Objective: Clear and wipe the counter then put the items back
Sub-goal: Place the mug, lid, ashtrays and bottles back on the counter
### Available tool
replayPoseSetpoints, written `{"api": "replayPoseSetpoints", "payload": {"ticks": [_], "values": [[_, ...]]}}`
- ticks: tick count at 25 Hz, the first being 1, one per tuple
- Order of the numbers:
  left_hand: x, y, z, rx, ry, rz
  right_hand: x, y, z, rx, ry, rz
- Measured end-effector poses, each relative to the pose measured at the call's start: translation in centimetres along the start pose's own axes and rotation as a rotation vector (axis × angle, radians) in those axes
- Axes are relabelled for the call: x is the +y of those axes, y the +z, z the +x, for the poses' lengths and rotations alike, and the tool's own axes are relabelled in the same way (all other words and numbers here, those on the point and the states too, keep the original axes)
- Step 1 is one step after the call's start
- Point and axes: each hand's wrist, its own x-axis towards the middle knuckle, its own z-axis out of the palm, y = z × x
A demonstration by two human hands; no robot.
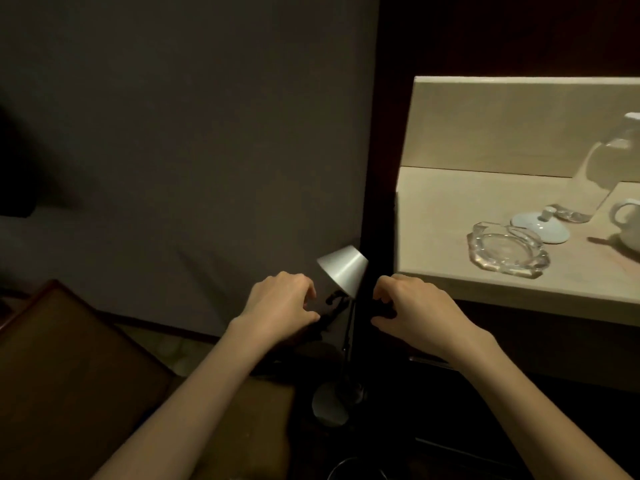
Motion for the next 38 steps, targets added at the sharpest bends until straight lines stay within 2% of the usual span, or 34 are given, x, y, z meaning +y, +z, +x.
{"api": "replayPoseSetpoints", "payload": {"ticks": [9, 16, 28, 38], "values": [[-16.2, 3.4, -5.8, -0.113, 0.012, 0.009, -15.7, 10.9, 2.4, -0.082, 0.132, 0.04], [-23.3, 8.7, -10.6, -0.237, -0.101, 0.013, -21.6, 18.7, 1.6, -0.26, 0.156, 0.004], [-27.6, 21.4, -15.4, -0.369, -0.312, -0.045, -22.1, 31.7, -1.2, -0.392, 0.226, 0.09], [-29.1, 41.1, -13.2, -0.5, -0.385, -0.109, -19.5, 50.4, -2.0, -0.467, 0.39, 0.136]]}}
